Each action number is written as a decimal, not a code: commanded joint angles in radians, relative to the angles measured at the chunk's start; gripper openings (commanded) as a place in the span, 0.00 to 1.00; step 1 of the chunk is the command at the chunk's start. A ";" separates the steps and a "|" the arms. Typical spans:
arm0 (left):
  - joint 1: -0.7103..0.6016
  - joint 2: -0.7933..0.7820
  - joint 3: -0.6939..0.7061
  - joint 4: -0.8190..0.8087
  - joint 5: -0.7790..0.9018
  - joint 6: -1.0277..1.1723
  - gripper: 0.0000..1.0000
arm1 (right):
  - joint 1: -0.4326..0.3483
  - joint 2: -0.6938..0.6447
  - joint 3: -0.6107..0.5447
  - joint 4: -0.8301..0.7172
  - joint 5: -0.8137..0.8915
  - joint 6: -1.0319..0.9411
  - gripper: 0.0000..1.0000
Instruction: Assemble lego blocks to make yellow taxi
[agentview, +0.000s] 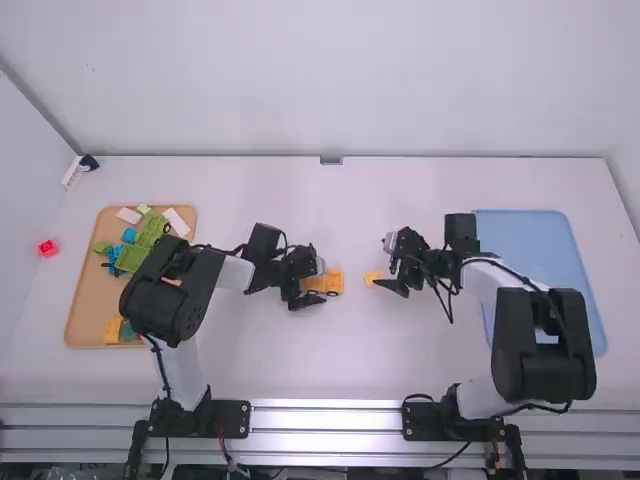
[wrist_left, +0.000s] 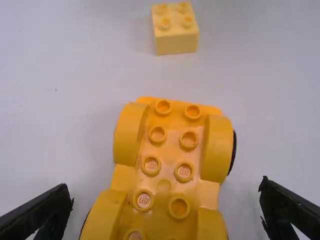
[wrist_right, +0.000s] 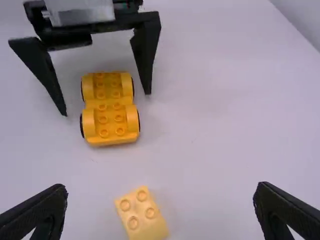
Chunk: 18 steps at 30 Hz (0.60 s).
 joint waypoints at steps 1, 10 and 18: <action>0.039 -0.040 0.006 -0.003 0.158 0.004 0.99 | -0.008 0.094 0.080 -0.023 -0.103 -0.057 0.99; 0.109 -0.039 0.010 -0.056 0.345 0.101 0.99 | 0.006 0.375 0.347 -0.422 -0.036 -0.361 0.95; 0.109 -0.039 0.009 -0.064 0.336 0.101 0.99 | -0.018 0.535 0.424 -0.477 -0.083 -0.452 0.92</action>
